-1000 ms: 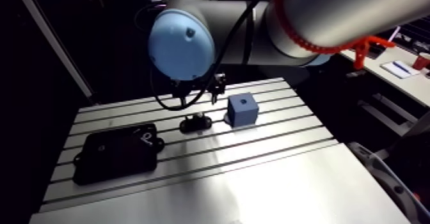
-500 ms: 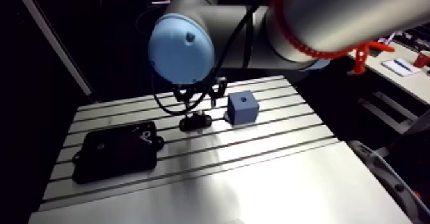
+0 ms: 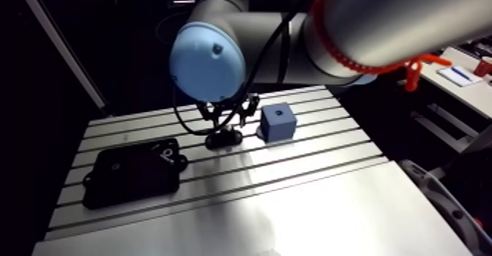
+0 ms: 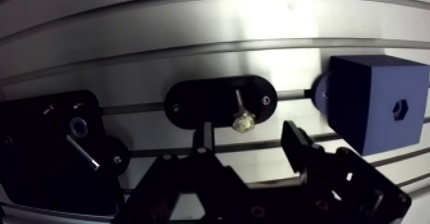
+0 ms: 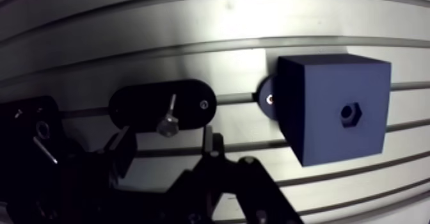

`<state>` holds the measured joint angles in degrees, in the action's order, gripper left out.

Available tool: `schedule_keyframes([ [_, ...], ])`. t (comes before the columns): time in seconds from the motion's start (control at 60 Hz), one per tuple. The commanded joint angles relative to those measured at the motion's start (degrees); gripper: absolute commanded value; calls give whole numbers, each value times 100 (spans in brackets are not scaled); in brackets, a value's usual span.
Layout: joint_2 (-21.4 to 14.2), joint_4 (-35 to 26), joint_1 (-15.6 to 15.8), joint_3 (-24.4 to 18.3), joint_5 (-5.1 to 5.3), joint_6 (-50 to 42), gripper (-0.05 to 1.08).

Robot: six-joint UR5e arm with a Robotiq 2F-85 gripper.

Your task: Pick up the M10 bolt and insert it into the hex recess until seated.

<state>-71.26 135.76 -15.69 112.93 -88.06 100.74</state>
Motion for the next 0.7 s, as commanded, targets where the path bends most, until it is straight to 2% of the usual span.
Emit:
schedule_keyframes([
  [0.017,45,9,4,31,4,-6,38],
  [0.283,133,295,4,24,-14,20,41],
  [0.7,196,299,4,5,-14,21,46],
])
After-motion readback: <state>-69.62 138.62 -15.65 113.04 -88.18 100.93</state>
